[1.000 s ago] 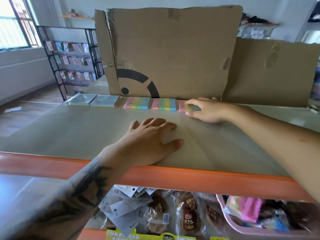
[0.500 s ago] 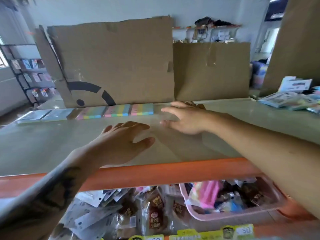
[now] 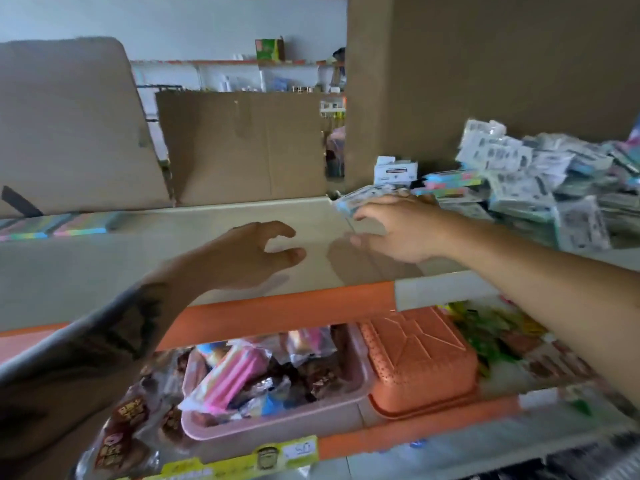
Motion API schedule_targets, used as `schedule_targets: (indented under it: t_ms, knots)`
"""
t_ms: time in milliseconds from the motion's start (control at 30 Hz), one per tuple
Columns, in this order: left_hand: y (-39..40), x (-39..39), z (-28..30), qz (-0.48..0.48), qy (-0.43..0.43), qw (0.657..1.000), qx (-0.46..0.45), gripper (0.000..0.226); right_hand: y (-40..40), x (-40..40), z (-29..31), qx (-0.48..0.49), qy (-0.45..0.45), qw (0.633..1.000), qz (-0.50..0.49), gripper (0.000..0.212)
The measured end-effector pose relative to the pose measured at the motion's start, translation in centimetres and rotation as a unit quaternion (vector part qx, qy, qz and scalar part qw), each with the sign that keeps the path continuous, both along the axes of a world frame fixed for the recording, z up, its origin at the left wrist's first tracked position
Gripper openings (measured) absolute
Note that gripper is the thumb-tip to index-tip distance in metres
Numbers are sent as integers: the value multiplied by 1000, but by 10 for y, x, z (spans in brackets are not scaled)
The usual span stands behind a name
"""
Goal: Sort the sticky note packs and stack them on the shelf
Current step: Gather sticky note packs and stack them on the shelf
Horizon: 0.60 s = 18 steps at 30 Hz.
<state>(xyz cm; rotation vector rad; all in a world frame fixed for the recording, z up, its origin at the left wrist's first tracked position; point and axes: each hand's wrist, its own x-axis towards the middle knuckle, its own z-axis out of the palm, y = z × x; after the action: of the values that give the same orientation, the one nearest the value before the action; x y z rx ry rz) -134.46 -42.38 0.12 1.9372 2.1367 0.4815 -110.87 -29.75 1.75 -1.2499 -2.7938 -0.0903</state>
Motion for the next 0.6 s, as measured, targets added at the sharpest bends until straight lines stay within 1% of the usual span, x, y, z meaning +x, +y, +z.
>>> schedule_targets:
  t_ms: [200, 333, 433, 533, 600]
  knots:
    - [45, 48, 5, 5, 11, 1000, -4, 59, 41, 69, 7, 24, 6, 999, -32, 80]
    - [77, 65, 11, 3, 34, 999, 3, 60, 65, 94, 21, 55, 37, 996, -54, 73]
    - [104, 73, 16, -13, 39, 999, 18, 57, 82, 100, 30, 63, 56, 994, -70, 68]
    - [137, 77, 17, -31, 48, 998, 17, 50, 98, 102, 31, 48, 20, 993, -103, 75]
    - [158, 75, 17, -47, 50, 998, 17, 53, 106, 101, 32, 35, -12, 991, -126, 84]
